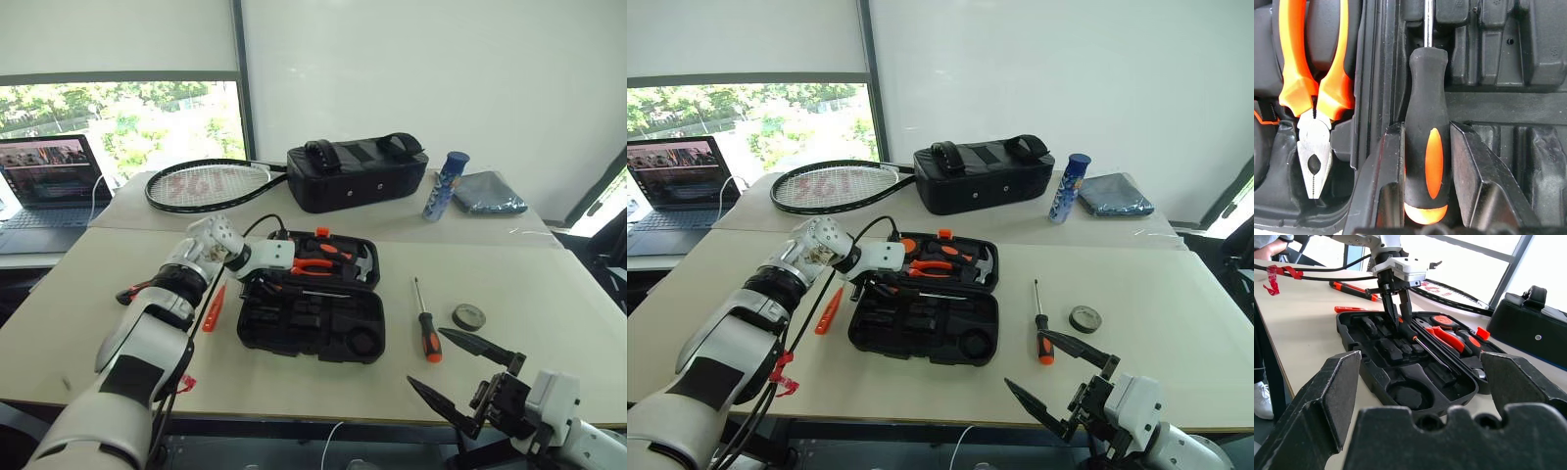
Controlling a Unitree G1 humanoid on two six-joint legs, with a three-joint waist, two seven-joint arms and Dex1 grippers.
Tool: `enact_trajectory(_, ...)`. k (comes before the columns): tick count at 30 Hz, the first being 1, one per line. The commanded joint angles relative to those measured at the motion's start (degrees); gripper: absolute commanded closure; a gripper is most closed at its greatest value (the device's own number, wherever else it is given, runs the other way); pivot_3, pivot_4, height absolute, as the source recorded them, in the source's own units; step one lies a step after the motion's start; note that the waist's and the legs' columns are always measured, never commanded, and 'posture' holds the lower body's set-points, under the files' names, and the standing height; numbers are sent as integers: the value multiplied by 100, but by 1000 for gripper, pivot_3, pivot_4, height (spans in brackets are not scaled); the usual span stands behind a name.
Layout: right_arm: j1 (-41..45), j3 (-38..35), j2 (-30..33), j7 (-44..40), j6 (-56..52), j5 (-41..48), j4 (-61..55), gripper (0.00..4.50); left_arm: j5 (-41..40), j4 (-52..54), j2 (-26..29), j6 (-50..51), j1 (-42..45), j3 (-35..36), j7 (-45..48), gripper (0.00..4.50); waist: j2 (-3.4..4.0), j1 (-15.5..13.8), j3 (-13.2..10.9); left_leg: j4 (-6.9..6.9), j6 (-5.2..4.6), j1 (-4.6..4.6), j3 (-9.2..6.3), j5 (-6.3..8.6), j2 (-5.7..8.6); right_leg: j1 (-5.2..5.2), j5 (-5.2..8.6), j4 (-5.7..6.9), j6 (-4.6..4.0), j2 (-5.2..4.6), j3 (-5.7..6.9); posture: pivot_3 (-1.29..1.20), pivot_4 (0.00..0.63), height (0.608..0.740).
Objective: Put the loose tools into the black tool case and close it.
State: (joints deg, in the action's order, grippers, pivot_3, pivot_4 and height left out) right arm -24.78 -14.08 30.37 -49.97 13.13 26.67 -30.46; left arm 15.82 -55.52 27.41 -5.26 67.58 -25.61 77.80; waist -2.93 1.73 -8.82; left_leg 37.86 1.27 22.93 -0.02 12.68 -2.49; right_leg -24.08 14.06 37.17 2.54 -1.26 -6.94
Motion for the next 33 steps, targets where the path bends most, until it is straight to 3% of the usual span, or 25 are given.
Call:
enact_trajectory(1, 15, -66, 65, -27, 46, 100, -157, 0, -66, 101, 53, -167, 226, 194, -24, 2303, 0, 1, 0, 0, 0, 0, 0, 0, 0, 0, 0, 0, 0, 0, 0, 0, 150, 740)
enact_trajectory(6, 26, -67, 61, -29, 50, 95, -123, 0, -302, 126, 76, -617, 294, 433, 20, 760, 0, -25, 0, 0, 0, 3, -1, 0, 0, -2, 0, 0, 0, 0, 0, 0, 150, 740)
enact_trajectory(12, 0, -47, 21, -19, 90, 53, -83, 0, -1232, 190, -35, -849, 382, 1173, 603, 760, 0, -38, 0, 0, 0, 6, 0, 0, 0, -6, 0, -2, 0, 0, 0, 0, 150, 740)
enact_trajectory(15, -30, -37, -12, 19, 104, 27, -100, 0, -1306, -37, -59, -868, 332, 1341, 441, 1415, 0, -45, 0, 0, 0, 6, -1, 0, 0, -5, 0, -2, 0, 0, 1, 0, 150, 740)
enact_trajectory(16, -34, -28, -21, 37, 102, 15, -110, 0, -1268, -126, -64, -940, 264, 1343, 362, 1935, 1, -43, 0, 0, 0, 6, -1, 0, -1, -4, 0, -2, 0, 0, 1, 0, 150, 740)
enact_trajectory(23, -36, 38, -87, 158, 87, -70, -217, 0, -1155, -503, -267, -1023, -302, 1335, -2, 4329, 2, -45, 1, 0, 0, 2, -1, 0, 0, -2, -1, -1, -1, 0, 0, 0, 150, 740)
enact_trajectory(33, -121, 30, -88, 127, 237, -83, -124, 0, -648, -824, -324, -982, -384, 1120, -656, 4418, 2, -75, 1, 1, 0, 4, -2, 0, 1, -2, -2, -2, -1, 0, 1, 0, 150, 740)
